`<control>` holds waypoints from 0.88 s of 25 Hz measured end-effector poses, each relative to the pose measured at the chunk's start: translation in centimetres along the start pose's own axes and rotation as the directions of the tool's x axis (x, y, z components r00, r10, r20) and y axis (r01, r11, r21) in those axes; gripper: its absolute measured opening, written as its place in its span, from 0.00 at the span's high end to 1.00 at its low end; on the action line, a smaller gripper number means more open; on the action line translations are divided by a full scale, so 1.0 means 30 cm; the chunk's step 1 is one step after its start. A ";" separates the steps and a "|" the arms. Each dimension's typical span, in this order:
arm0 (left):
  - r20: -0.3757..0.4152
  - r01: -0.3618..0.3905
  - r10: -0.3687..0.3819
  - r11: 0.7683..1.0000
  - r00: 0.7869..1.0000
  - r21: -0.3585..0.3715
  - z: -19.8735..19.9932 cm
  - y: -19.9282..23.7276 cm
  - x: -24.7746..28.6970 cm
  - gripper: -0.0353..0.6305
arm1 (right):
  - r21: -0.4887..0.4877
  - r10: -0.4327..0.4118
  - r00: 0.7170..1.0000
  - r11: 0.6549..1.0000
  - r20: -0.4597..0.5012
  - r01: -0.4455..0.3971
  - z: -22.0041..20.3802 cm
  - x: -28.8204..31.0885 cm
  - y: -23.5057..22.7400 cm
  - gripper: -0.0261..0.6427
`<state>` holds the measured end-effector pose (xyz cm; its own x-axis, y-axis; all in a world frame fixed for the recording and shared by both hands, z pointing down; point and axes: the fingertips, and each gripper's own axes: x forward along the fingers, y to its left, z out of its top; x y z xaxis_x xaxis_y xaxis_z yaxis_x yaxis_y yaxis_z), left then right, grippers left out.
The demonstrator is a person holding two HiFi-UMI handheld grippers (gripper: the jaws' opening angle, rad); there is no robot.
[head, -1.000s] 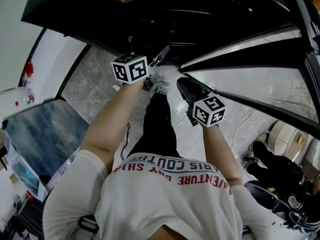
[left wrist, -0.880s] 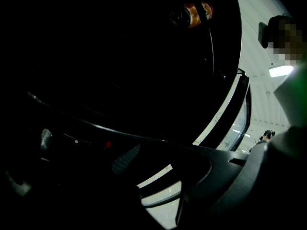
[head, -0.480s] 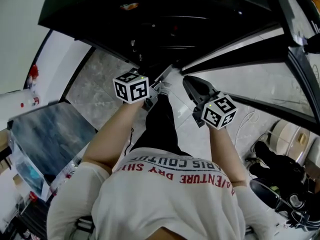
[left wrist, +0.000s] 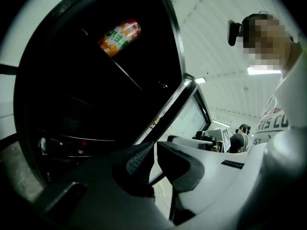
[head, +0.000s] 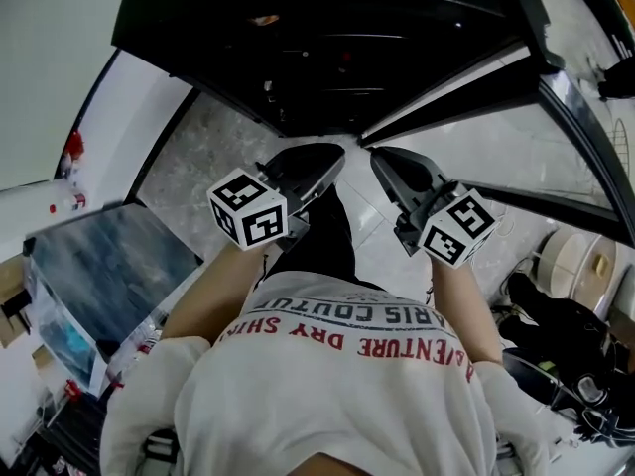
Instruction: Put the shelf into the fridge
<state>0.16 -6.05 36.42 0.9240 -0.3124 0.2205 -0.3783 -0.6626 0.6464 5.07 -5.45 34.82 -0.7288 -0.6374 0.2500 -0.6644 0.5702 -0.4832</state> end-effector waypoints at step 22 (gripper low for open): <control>-0.003 -0.003 0.003 0.991 1.000 0.136 0.086 -0.192 -0.066 0.88 | -0.020 0.055 0.994 0.998 0.093 -0.053 0.134 -0.089 0.117 0.93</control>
<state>0.37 -3.36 30.38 0.9229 -0.3125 0.2251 -0.3851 -0.7484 0.5400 5.34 -3.83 29.09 -0.7456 -0.6506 0.1442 -0.6279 0.6136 -0.4787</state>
